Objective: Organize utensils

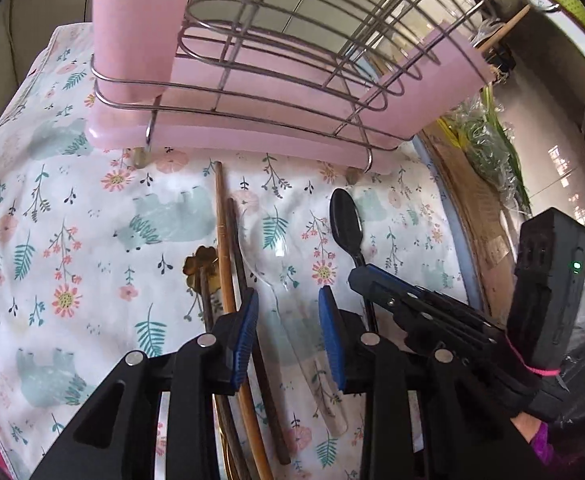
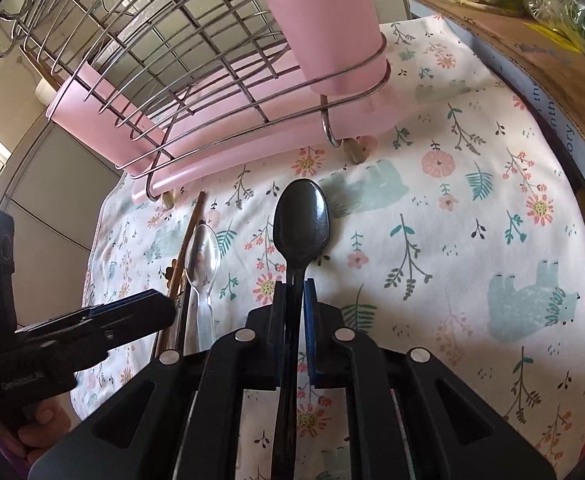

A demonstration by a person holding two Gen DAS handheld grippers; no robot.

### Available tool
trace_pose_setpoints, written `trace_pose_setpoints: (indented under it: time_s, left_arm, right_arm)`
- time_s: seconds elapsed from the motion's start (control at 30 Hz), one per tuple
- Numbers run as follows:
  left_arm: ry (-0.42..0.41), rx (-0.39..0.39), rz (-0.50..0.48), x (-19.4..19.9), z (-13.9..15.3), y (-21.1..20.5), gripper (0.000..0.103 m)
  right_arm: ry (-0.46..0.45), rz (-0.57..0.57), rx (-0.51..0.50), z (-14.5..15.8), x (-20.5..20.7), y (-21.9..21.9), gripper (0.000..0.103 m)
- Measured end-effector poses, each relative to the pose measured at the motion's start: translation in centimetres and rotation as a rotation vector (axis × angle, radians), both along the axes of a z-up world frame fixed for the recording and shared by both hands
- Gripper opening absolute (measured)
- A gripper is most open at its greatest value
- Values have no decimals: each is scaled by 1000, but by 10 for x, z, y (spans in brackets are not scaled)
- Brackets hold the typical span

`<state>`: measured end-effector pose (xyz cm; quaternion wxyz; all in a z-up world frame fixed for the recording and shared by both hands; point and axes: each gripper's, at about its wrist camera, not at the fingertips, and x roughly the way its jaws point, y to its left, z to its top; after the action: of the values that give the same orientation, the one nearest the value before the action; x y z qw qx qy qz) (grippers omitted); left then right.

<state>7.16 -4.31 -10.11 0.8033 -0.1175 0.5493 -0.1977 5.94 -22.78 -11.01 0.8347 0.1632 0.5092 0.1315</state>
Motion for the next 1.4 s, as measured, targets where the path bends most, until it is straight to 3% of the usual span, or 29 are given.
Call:
trace_pose_setpoints:
  time_s: [0.13,0.27,0.37,0.57,0.8,0.97,1.23,1.4]
  left_arm:
    - [58,45,7,10,-14,-14,30]
    - [66,66,2,12,-17,-25,30]
    - [68,87,4,15,-20,-27,14]
    - [63,27,-5,16,-20,-23,3]
    - [-16,-20,-10,4,0,-18,3]
    - [-96,-66,2,-8,25,1,2]
    - [-297,-134,30,-34,77,32,3]
    - [-438,-191,88,-43,122,60,3]
  right_arm:
    - [9,12,24,-3,-2,-5,9]
    - [16,32,39,-6,-2,-6,9]
    - [29,44,62,-9,0,-7,9]
    - [50,53,146,-16,3,-19,9]
    - [15,35,156,-12,-7,-27,7]
    - [-65,24,185,7,-21,-33,7]
    - [-294,14,193,54,-59,-45,7]
    - [-464,-16,153,102,-65,-52,7]
